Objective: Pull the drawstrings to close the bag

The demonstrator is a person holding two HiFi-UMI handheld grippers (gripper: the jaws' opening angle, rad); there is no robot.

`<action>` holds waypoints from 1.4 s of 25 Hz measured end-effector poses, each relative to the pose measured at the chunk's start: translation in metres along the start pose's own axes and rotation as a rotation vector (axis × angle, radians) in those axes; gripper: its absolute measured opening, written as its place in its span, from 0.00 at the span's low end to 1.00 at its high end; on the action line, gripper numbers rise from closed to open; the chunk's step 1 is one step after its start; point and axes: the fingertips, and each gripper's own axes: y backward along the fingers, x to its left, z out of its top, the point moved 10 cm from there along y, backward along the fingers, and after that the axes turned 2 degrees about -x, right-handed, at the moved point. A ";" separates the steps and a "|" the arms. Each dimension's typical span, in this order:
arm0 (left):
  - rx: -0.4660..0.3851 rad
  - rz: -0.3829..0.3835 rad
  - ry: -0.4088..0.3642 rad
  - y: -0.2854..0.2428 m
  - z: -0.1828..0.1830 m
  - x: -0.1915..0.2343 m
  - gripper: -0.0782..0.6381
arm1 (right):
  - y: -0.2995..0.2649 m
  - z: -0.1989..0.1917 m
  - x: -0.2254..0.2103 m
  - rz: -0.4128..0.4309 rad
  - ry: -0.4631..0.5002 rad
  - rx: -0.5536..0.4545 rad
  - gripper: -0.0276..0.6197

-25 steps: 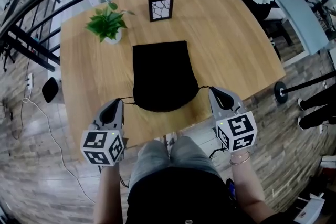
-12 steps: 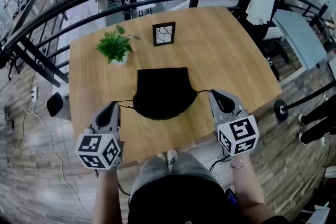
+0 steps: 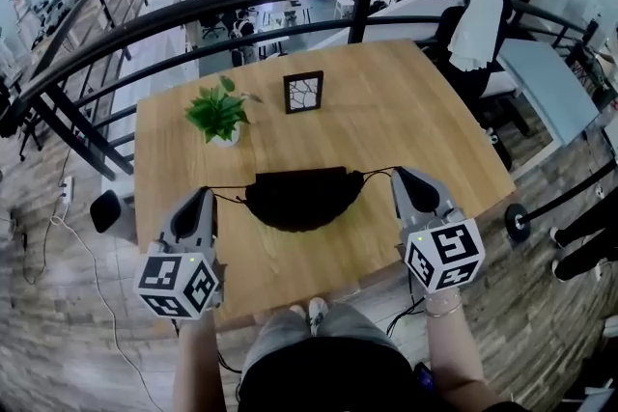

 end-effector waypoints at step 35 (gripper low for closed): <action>-0.152 0.106 0.027 0.010 0.030 0.027 0.13 | 0.009 0.018 -0.039 -0.139 -0.062 -0.106 0.04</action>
